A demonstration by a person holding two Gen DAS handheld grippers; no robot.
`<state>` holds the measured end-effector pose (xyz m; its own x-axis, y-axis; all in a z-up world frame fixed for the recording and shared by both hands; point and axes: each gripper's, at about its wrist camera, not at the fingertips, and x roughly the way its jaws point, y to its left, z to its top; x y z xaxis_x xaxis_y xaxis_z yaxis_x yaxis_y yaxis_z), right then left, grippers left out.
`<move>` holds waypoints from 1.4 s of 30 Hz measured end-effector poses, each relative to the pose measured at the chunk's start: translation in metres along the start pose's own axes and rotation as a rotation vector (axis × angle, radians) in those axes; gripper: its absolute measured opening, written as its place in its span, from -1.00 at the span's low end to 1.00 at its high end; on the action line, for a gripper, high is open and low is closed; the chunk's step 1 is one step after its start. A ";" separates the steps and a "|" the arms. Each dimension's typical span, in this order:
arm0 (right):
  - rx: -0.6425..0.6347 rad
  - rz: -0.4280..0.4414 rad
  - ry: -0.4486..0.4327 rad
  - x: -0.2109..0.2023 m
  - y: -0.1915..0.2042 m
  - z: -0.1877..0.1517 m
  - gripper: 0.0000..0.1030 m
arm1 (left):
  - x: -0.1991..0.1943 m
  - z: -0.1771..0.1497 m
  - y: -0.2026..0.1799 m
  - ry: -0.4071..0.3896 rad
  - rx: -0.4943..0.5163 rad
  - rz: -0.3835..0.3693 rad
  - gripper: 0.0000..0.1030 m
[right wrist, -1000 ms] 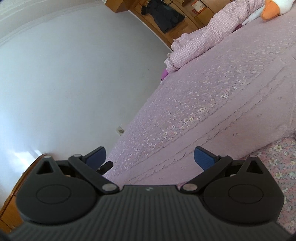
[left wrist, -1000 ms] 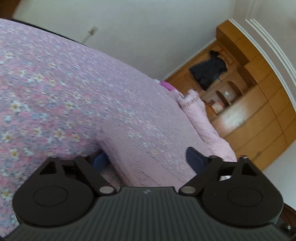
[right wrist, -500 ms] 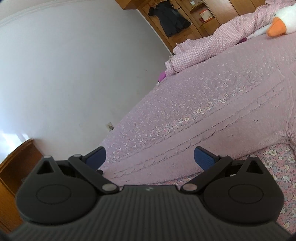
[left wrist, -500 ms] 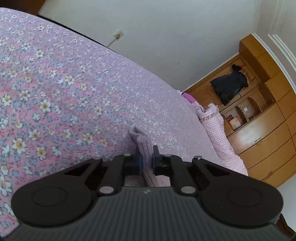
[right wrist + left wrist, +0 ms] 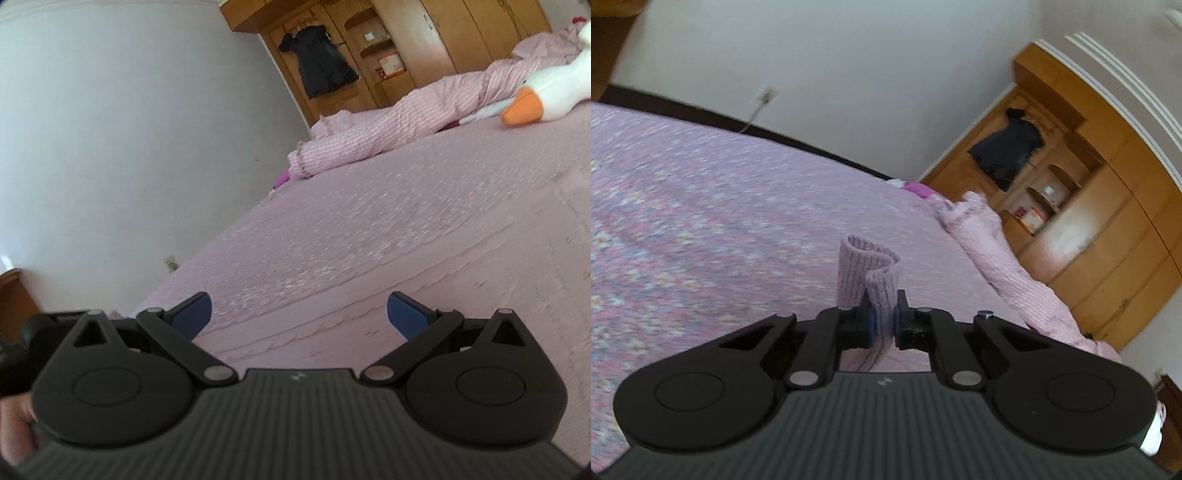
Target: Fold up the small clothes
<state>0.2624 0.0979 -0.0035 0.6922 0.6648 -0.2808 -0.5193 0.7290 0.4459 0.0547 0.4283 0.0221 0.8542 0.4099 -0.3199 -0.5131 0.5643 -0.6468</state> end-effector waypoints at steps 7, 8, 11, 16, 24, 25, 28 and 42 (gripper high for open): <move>0.061 -0.050 -0.035 -0.010 -0.034 0.015 1.00 | -0.002 -0.018 -0.061 0.001 0.114 -0.080 -0.81; 0.062 -0.057 -0.040 -0.011 -0.037 0.017 1.00 | -0.002 -0.022 -0.068 0.005 0.127 -0.090 -0.81; 0.060 -0.078 -0.053 -0.017 -0.053 0.023 1.00 | 0.001 -0.037 -0.090 0.025 0.166 -0.116 -0.81; 0.072 -0.114 -0.073 -0.031 -0.082 0.033 1.00 | 0.011 -0.059 -0.119 0.060 0.229 -0.155 -0.81; 0.112 -0.176 -0.088 -0.061 -0.135 0.045 1.00 | 0.019 -0.101 -0.173 0.120 0.358 -0.247 -0.81; 0.104 -0.181 -0.085 -0.066 -0.141 0.046 1.00 | 0.019 -0.106 -0.178 0.133 0.363 -0.261 -0.81; 0.058 -0.215 -0.089 -0.084 -0.161 0.050 1.00 | 0.013 -0.123 -0.198 0.141 0.392 -0.295 -0.81; -0.055 -0.369 -0.209 -0.169 -0.240 0.080 1.00 | 0.000 -0.211 -0.313 0.217 0.498 -0.374 -0.81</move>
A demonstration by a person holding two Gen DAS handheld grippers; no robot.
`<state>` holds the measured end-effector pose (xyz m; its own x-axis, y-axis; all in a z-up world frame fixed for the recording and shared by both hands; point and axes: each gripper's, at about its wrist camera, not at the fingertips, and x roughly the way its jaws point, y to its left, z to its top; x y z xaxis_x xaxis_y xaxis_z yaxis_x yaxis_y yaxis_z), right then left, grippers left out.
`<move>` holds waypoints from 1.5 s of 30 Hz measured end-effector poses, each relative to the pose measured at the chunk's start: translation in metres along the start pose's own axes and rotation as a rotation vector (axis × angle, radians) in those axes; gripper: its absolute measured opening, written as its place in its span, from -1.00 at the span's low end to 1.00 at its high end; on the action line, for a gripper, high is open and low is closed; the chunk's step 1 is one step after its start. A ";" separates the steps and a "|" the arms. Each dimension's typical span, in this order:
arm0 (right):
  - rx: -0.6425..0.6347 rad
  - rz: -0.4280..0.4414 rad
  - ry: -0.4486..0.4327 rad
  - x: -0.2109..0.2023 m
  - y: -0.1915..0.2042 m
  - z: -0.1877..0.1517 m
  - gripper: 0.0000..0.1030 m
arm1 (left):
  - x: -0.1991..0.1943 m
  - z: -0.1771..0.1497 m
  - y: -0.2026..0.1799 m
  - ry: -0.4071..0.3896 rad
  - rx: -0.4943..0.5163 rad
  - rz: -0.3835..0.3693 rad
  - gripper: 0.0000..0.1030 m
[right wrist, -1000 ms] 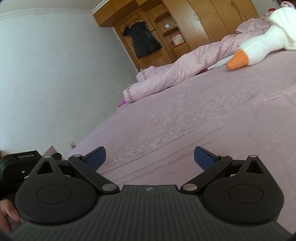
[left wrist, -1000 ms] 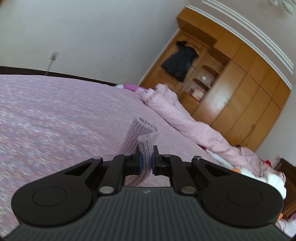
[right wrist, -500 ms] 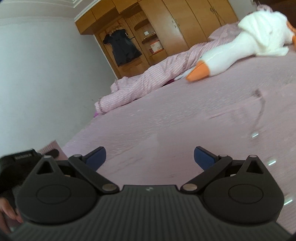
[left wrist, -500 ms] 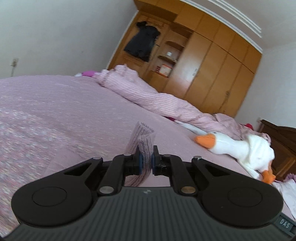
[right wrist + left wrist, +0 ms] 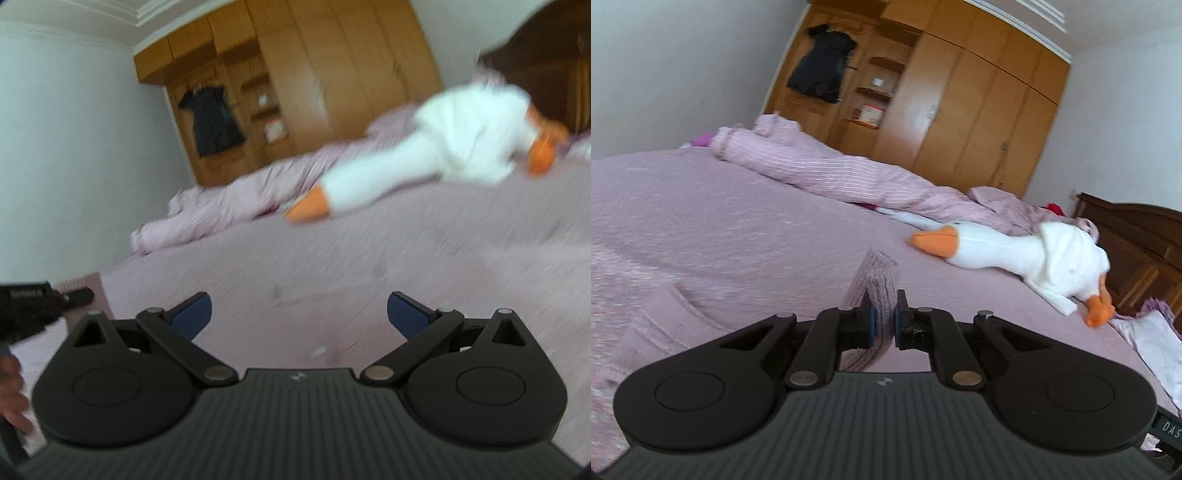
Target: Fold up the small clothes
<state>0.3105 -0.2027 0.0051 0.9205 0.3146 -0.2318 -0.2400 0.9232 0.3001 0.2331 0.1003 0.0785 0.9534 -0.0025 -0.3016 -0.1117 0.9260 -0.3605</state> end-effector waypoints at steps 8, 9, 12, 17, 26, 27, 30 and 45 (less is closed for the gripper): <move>-0.066 -0.062 0.105 0.007 -0.056 -0.006 1.00 | 0.030 -0.032 -0.077 0.047 0.041 -0.044 -0.81; -0.052 -0.087 0.118 0.009 -0.061 -0.005 1.00 | 0.034 -0.037 -0.084 0.058 0.042 -0.046 -0.81; -0.034 -0.106 0.126 0.014 -0.073 0.001 1.00 | 0.040 -0.052 -0.103 0.070 0.058 -0.058 -0.81; -0.004 -0.128 0.094 0.003 -0.095 0.012 1.00 | 0.055 -0.070 -0.122 0.113 0.066 -0.059 -0.81; 0.051 -0.148 0.072 -0.011 -0.127 0.033 1.00 | 0.068 -0.080 -0.157 0.130 0.088 -0.054 -0.81; 0.046 -0.150 0.066 -0.013 -0.129 0.034 1.00 | 0.069 -0.081 -0.161 0.132 0.093 -0.055 -0.81; 0.036 -0.148 0.055 -0.021 -0.137 0.034 1.00 | 0.073 -0.086 -0.175 0.127 0.107 -0.061 -0.81; -0.076 -0.252 0.062 -0.043 -0.168 0.032 1.00 | 0.094 -0.122 -0.229 0.150 0.105 -0.094 -0.81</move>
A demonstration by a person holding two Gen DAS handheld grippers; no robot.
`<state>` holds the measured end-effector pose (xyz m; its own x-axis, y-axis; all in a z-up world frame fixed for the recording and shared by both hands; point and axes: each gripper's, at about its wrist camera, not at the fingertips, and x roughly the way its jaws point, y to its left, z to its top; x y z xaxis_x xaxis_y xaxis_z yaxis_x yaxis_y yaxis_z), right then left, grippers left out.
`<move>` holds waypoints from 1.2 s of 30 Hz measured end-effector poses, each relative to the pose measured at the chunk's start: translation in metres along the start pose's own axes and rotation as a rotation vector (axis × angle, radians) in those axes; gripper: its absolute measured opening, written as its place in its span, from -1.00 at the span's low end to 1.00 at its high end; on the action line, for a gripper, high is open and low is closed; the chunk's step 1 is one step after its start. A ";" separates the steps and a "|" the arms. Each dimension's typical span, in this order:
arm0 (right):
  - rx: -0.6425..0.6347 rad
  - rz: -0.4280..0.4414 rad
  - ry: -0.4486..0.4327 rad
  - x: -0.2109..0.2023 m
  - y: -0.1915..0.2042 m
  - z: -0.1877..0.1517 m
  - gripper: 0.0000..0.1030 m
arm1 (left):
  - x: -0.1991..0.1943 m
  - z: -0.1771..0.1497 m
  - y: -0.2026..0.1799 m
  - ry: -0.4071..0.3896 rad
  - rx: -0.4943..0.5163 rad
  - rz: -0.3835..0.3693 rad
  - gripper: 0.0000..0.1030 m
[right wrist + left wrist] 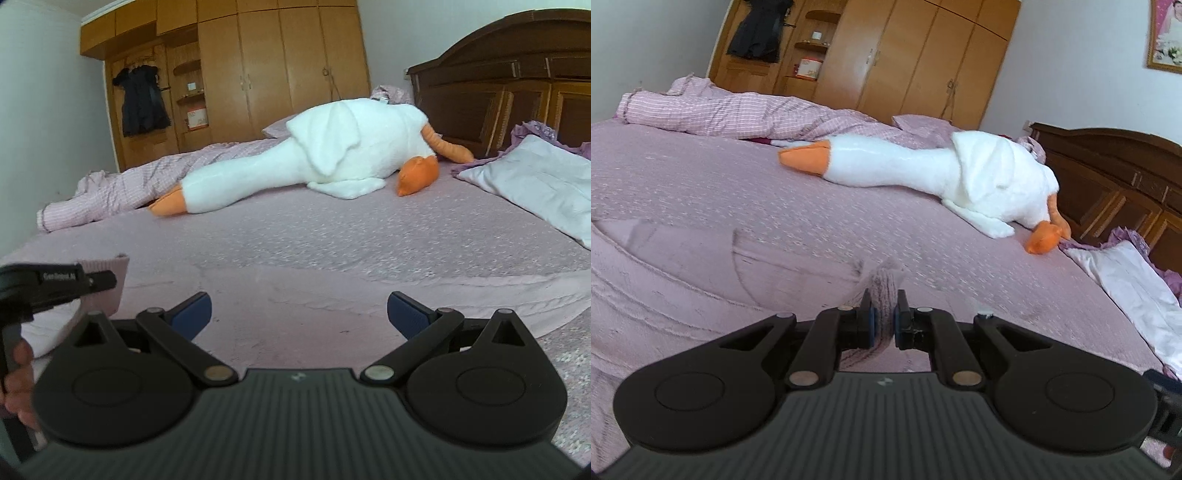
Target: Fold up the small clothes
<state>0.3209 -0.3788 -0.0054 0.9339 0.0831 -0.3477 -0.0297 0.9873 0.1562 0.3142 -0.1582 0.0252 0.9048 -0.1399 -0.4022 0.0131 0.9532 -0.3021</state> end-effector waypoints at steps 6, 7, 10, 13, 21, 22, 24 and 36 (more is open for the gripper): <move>0.012 -0.037 -0.020 0.000 -0.009 0.005 1.00 | 0.009 -0.008 -0.016 0.013 0.001 -0.025 -0.81; 0.000 -0.054 -0.021 0.002 -0.009 0.006 1.00 | 0.010 -0.010 -0.018 0.013 0.000 -0.029 -0.81; 0.012 -0.077 -0.004 0.006 -0.012 0.006 1.00 | 0.013 -0.014 -0.027 0.011 0.006 -0.026 -0.81; 0.064 -0.076 0.016 0.009 -0.020 0.007 1.00 | 0.014 -0.020 -0.033 0.008 0.008 -0.053 -0.81; 0.097 -0.083 0.034 0.011 -0.030 0.009 1.00 | 0.014 -0.037 -0.041 0.019 0.034 -0.076 -0.79; 0.106 -0.081 0.037 0.011 -0.032 0.009 1.00 | 0.017 -0.040 -0.040 0.023 0.030 -0.071 -0.78; 0.112 -0.079 0.046 0.013 -0.033 0.009 1.00 | 0.021 -0.043 -0.037 0.047 0.009 -0.099 -0.52; 0.108 0.062 0.050 0.020 -0.009 0.007 1.00 | -0.030 -0.001 0.016 -0.086 -0.102 -0.119 0.75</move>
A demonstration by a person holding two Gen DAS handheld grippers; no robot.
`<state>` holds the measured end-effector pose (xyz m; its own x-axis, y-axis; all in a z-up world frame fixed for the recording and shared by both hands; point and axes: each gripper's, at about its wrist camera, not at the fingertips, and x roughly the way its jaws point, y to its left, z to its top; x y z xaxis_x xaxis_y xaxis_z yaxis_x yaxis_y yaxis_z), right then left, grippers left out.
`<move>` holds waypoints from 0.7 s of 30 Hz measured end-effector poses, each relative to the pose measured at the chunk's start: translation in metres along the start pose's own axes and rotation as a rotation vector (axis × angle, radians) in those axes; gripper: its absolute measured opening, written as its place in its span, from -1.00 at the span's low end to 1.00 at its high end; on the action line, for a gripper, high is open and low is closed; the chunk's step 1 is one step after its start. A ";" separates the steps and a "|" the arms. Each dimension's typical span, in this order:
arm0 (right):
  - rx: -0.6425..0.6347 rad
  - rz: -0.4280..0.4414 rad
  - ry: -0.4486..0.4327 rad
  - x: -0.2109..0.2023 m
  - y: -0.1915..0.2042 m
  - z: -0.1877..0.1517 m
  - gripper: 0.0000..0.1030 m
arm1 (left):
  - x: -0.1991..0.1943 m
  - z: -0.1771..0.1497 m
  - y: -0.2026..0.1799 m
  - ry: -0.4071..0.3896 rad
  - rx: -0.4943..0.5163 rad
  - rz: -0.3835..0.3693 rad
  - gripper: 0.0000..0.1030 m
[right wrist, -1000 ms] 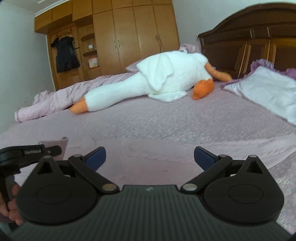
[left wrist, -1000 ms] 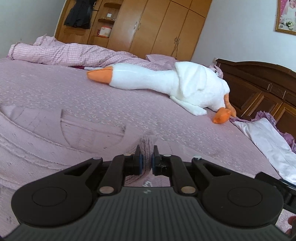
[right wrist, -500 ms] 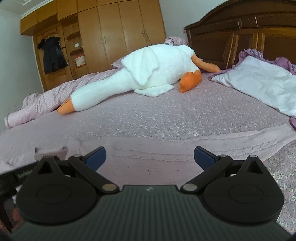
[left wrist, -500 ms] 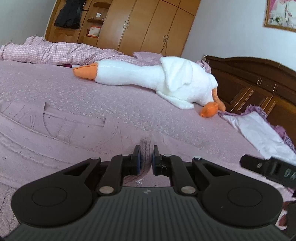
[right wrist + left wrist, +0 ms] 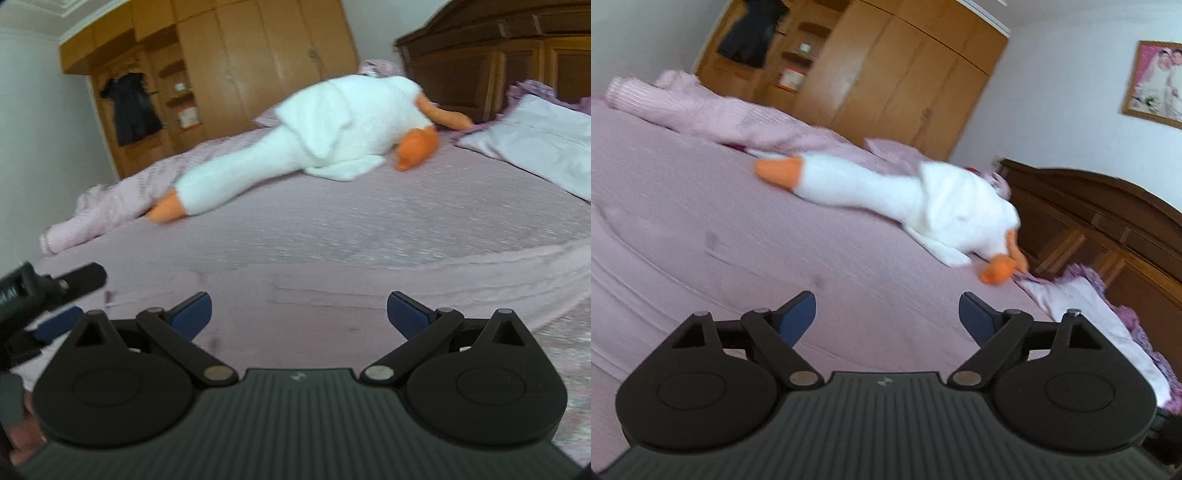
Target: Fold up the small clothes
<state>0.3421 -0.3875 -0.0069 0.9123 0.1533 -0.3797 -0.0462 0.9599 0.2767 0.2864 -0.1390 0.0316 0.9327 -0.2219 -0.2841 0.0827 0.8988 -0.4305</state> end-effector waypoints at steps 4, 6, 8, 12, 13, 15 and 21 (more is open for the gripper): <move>-0.036 0.080 0.032 0.005 0.023 -0.004 0.86 | -0.019 0.025 0.049 -0.002 0.033 0.117 0.75; -0.048 0.158 0.071 0.009 0.032 -0.008 0.31 | -0.031 0.032 0.078 -0.010 0.074 0.201 0.54; -0.073 0.257 0.129 0.014 0.043 -0.013 -0.08 | -0.044 0.031 0.110 -0.007 0.100 0.255 -0.07; -0.129 0.387 0.161 0.018 0.067 -0.024 -0.59 | -0.057 0.021 0.168 0.072 0.103 0.303 -0.55; -0.142 0.398 0.170 0.021 0.074 -0.027 -0.60 | -0.058 0.016 0.179 0.095 0.108 0.314 -0.57; -0.160 0.390 0.204 0.027 0.086 -0.033 -0.79 | -0.056 0.010 0.198 0.139 0.085 0.344 -0.61; -0.233 0.249 0.306 0.056 0.098 -0.059 -0.98 | -0.053 0.013 0.235 0.160 -0.019 0.346 -0.64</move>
<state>0.3646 -0.2707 -0.0532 0.7012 0.4147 -0.5800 -0.3711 0.9069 0.1998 0.2614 0.0894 -0.0433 0.8375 0.0354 -0.5453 -0.2353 0.9240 -0.3014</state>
